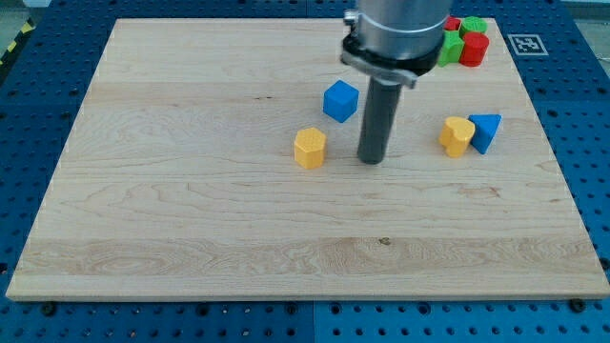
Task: Push yellow hexagon towards center left
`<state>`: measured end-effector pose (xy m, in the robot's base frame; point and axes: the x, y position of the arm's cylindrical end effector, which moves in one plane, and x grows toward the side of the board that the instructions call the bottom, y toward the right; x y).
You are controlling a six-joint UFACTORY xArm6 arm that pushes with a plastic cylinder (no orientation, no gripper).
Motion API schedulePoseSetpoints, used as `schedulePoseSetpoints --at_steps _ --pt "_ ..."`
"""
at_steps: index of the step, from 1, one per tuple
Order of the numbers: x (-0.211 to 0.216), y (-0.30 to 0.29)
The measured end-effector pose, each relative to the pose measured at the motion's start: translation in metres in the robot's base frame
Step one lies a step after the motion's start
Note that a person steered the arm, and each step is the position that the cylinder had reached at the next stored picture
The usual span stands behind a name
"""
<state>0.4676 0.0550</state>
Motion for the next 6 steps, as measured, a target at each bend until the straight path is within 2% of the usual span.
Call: schedulePoseSetpoints --at_steps 2,4,5,6 --pt "0.004 -0.130" --pt "-0.003 -0.025" --pt "-0.032 -0.014" --pt "-0.034 -0.089"
